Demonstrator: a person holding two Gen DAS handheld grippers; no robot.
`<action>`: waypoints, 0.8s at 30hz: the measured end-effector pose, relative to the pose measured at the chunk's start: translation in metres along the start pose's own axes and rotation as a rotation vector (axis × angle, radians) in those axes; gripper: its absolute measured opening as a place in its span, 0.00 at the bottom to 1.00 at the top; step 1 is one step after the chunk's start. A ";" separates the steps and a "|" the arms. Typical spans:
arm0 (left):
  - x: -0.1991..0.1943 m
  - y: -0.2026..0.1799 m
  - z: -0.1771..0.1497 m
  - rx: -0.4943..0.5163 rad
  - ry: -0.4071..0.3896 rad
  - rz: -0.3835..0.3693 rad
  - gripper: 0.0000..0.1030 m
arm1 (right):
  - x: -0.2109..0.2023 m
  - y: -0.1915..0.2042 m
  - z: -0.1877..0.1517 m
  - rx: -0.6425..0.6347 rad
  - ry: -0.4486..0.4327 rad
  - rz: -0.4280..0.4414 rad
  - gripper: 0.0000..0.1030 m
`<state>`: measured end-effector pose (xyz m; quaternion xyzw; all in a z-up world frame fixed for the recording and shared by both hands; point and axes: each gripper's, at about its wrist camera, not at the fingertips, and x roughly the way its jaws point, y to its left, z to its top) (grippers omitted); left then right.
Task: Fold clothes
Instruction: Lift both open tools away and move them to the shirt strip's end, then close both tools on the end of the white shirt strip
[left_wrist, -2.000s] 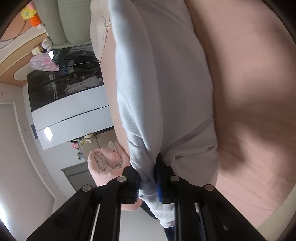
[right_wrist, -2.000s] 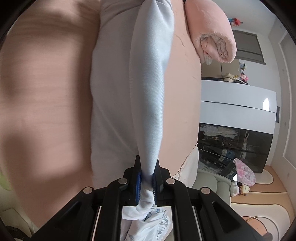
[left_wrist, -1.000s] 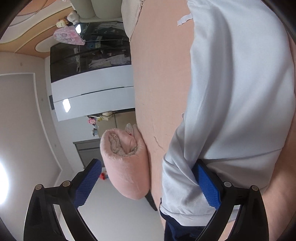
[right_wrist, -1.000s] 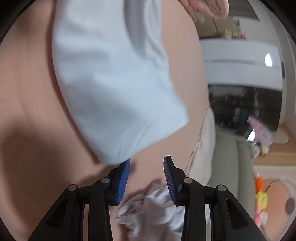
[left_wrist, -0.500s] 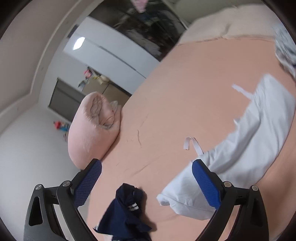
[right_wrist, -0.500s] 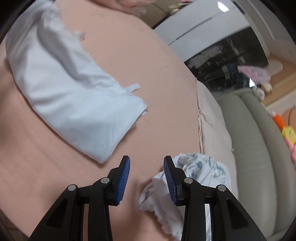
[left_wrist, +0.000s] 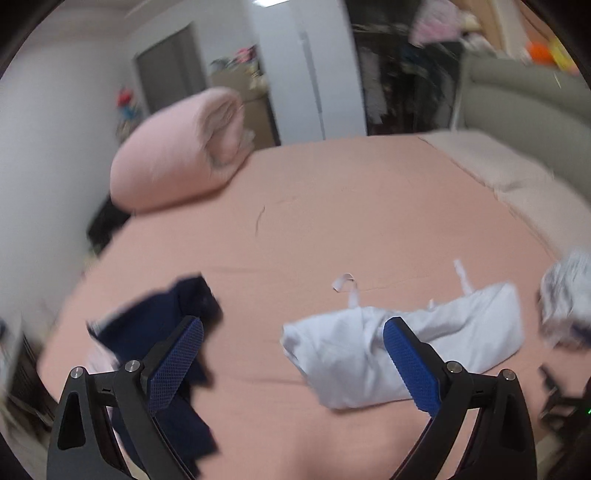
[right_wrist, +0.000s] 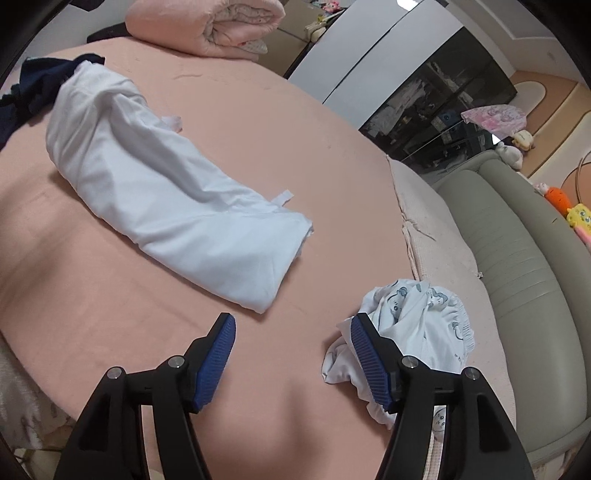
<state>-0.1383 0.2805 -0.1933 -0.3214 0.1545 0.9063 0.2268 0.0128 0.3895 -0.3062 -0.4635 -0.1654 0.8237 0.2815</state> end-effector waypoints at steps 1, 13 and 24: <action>-0.003 0.002 -0.001 -0.037 0.004 -0.022 0.97 | -0.002 -0.001 0.000 0.009 -0.003 -0.001 0.63; -0.003 -0.009 -0.013 -0.371 0.021 -0.323 0.97 | -0.019 -0.037 0.002 0.365 -0.039 0.230 0.67; 0.054 -0.009 -0.058 -0.476 -0.019 -0.272 0.97 | -0.009 -0.056 -0.005 0.633 -0.081 0.393 0.73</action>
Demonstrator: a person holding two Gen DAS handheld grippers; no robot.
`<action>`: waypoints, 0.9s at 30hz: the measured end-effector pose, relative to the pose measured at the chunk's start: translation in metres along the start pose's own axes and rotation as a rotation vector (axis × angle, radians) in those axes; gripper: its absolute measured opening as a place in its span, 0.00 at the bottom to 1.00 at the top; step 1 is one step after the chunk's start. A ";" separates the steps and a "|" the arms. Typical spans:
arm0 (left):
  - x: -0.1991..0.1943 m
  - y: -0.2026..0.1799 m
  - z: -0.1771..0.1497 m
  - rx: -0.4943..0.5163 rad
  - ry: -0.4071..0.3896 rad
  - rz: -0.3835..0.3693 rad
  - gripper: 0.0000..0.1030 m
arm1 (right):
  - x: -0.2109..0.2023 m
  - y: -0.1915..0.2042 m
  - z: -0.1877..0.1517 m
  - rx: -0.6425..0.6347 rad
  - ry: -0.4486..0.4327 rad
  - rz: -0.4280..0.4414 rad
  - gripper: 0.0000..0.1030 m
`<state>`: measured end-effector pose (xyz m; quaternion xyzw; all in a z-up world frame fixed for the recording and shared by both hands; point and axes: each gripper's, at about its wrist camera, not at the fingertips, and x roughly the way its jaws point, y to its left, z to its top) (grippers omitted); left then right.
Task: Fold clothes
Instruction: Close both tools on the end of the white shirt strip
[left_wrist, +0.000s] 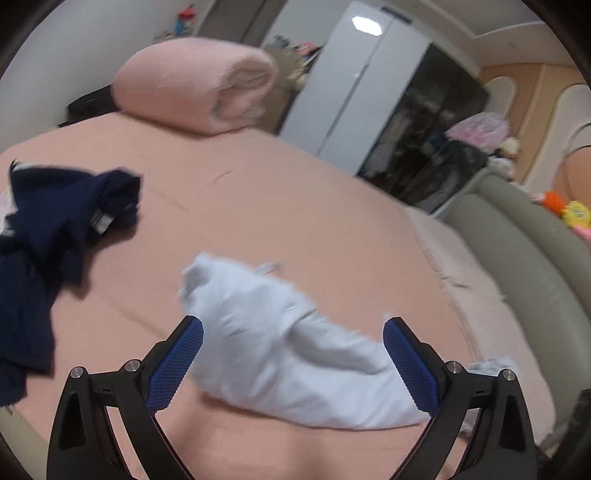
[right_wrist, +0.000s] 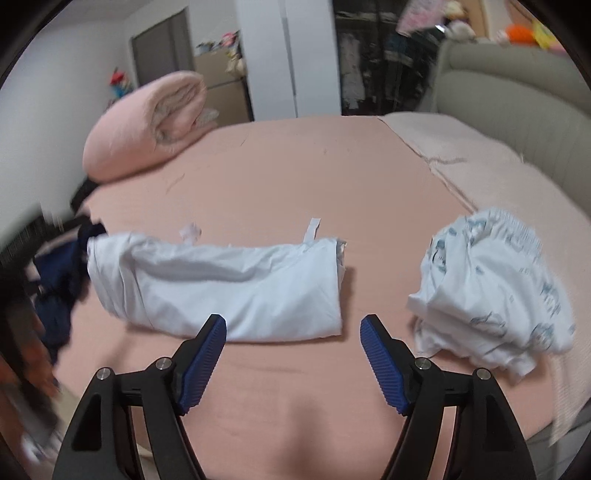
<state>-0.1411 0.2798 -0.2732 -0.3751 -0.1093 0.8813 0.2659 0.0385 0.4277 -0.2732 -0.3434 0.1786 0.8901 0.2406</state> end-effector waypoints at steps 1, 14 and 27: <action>0.006 0.001 0.002 0.004 0.017 0.021 0.97 | 0.001 -0.003 0.000 0.027 -0.006 0.016 0.73; 0.043 0.010 0.014 0.142 0.037 0.188 0.97 | 0.057 0.006 0.018 -0.011 -0.033 -0.021 0.73; 0.082 0.021 0.018 0.182 0.191 0.201 0.97 | 0.113 -0.044 0.043 0.239 0.041 0.074 0.73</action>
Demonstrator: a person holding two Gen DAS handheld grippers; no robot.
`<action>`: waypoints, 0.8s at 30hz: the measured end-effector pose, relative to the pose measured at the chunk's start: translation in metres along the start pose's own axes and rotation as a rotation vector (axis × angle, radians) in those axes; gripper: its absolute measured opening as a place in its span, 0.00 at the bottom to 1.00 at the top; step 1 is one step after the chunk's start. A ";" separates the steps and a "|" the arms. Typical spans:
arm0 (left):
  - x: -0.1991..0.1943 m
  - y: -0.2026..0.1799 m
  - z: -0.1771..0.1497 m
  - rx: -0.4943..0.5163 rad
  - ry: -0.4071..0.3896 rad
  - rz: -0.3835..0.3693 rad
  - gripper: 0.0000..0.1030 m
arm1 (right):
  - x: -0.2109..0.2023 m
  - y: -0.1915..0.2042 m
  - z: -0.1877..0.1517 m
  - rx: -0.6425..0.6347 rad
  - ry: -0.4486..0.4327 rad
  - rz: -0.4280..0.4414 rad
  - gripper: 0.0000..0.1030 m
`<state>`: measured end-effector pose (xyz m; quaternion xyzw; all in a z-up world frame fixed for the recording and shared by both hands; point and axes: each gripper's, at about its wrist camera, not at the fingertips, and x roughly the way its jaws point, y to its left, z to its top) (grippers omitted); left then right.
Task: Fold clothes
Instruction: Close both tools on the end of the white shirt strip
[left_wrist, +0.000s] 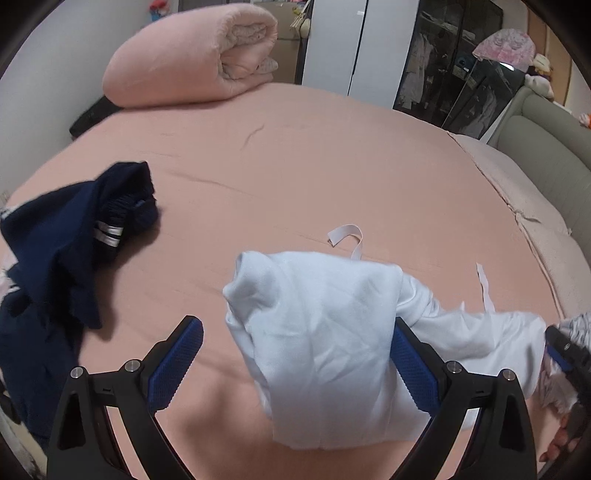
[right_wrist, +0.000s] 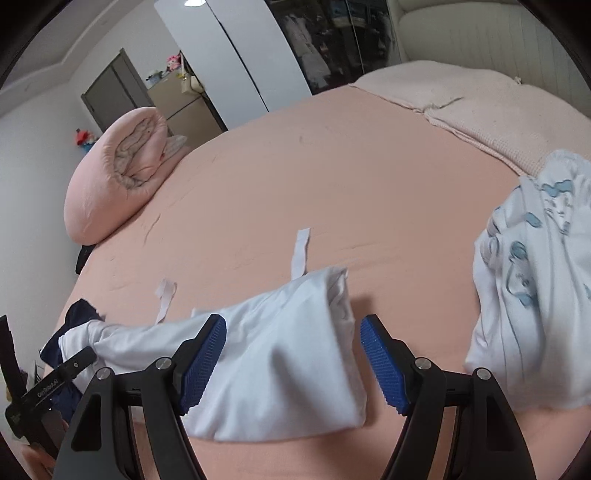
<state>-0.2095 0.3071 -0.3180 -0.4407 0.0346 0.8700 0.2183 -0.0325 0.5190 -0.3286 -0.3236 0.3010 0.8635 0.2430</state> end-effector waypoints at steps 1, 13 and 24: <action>0.003 0.000 0.002 -0.008 0.009 -0.006 0.97 | 0.004 0.001 0.001 -0.013 0.013 0.005 0.73; 0.036 0.013 0.012 -0.127 0.114 0.019 0.95 | 0.048 -0.006 -0.003 -0.081 0.087 -0.073 0.59; 0.050 0.009 -0.002 -0.061 0.179 0.158 0.97 | 0.058 -0.027 -0.019 0.048 0.060 -0.046 0.59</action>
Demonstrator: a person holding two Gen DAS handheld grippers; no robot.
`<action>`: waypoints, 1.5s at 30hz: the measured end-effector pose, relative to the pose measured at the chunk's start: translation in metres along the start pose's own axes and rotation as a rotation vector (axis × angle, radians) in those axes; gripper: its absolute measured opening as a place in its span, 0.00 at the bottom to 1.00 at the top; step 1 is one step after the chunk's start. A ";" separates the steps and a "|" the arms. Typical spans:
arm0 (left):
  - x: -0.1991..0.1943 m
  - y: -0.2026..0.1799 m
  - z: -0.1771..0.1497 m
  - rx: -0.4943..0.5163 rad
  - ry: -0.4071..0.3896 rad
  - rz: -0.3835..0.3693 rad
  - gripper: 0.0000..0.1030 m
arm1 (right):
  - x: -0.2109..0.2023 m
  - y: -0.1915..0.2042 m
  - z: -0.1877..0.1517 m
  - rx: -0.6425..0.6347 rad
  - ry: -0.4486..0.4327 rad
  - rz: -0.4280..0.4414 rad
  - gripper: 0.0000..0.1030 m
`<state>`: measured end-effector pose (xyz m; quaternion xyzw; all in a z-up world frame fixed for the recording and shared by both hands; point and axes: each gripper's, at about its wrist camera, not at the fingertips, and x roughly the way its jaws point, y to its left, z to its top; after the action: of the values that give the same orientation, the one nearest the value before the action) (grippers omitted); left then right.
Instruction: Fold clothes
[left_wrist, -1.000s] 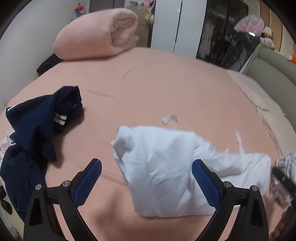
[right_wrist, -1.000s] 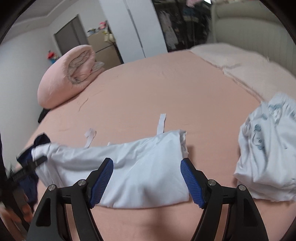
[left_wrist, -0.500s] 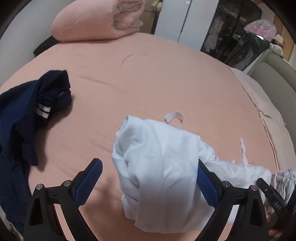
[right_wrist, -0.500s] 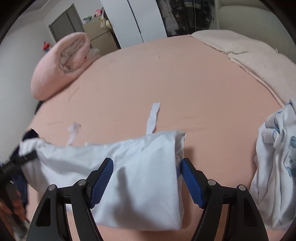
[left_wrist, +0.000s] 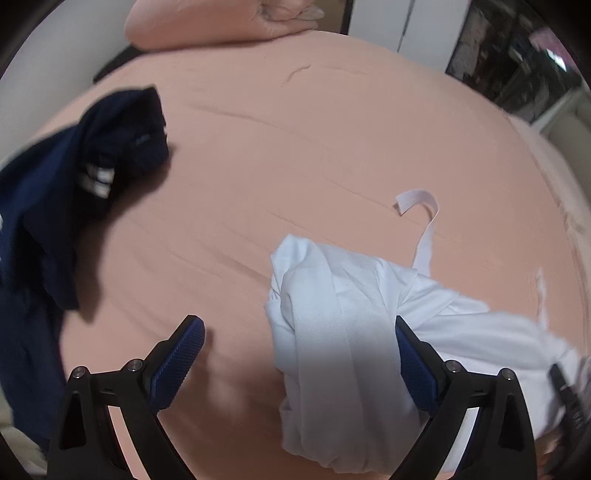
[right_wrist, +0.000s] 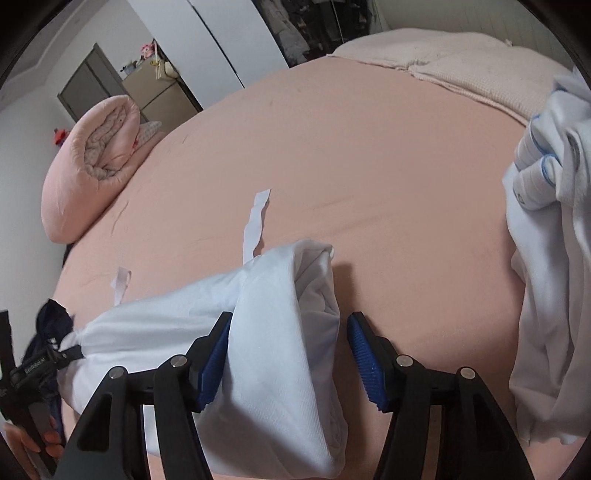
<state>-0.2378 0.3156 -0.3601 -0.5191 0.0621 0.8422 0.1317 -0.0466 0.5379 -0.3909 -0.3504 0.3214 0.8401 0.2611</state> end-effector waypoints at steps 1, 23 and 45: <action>-0.001 -0.003 -0.002 0.015 -0.010 0.016 0.97 | 0.000 0.000 -0.001 0.000 -0.001 -0.001 0.59; -0.052 0.091 -0.013 -0.581 -0.064 -0.481 0.96 | -0.082 0.029 0.003 0.026 -0.014 -0.047 0.73; -0.025 0.093 -0.061 -0.765 0.110 -0.880 0.96 | -0.042 -0.007 -0.110 0.979 0.008 0.396 0.73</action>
<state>-0.2015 0.2084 -0.3683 -0.5497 -0.4611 0.6425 0.2690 0.0306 0.4544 -0.4214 -0.1231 0.7372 0.6235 0.2293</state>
